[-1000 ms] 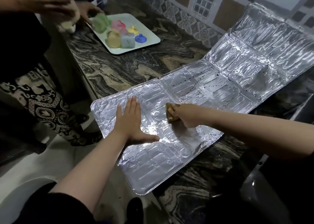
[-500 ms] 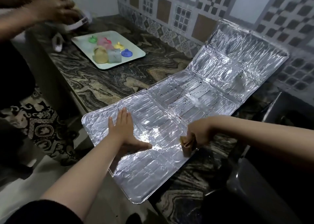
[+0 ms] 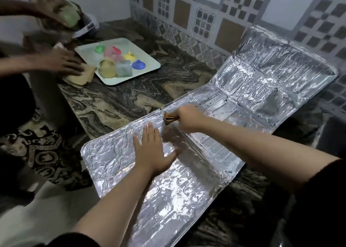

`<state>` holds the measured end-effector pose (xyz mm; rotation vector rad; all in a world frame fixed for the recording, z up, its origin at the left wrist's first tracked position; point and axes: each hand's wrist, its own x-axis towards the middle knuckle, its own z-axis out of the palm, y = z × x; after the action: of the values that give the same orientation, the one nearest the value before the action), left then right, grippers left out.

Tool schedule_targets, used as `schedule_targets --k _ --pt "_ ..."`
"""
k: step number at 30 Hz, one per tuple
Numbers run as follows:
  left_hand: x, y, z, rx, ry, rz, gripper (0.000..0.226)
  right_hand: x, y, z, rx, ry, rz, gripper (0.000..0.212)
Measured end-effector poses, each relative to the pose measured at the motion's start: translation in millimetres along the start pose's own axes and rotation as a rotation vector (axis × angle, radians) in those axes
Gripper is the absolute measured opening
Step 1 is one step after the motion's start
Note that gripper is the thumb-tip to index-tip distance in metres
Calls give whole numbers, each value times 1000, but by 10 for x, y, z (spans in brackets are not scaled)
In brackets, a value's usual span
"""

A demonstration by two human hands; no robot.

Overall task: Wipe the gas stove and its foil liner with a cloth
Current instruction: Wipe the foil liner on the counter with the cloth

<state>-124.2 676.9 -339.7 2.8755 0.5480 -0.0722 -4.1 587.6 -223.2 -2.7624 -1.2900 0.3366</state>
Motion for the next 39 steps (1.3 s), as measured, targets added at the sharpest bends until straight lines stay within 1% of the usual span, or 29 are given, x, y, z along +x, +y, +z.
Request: schedule_targets --k 1,3,5,7,8,12,15,20,22,25,29,32,36,39 --pt "4 3 6 3 9 4 116 92 -17 107 -22 17 -34 34" --pt "32 -2 20 3 11 4 114 343 5 403 -62 -47 -117 41" --pt "38 -7 21 -6 17 6 111 536 100 644 -160 -140 -174 58" --pt "32 -9 28 9 14 4 110 663 267 696 -214 -169 -209 72" --pt "31 -6 33 14 13 0 110 699 341 677 -224 -175 -214 72" --pt "31 -1 25 20 15 4 109 789 576 549 -238 -164 -221 63" --pt "23 -1 17 -1 25 4 108 826 642 540 -103 -124 -219 60" --pt "13 -4 7 -11 20 1 107 767 735 534 -33 -94 -223 62" --pt "15 -1 5 -7 13 1 107 735 783 526 8 -75 -206 59" --pt "15 0 6 -12 11 -1 107 684 903 504 -19 -24 -163 56" --pt "17 -8 13 -17 3 -3 107 633 1214 432 79 -9 -25 66" --pt "19 -6 9 -20 -7 -5 107 640 1338 407 47 30 124 66" --pt "16 4 5 -17 -11 -8 107 708 1180 453 -73 53 235 55" --pt "16 10 -4 -15 -14 -9 106 685 1014 457 -67 40 314 50"
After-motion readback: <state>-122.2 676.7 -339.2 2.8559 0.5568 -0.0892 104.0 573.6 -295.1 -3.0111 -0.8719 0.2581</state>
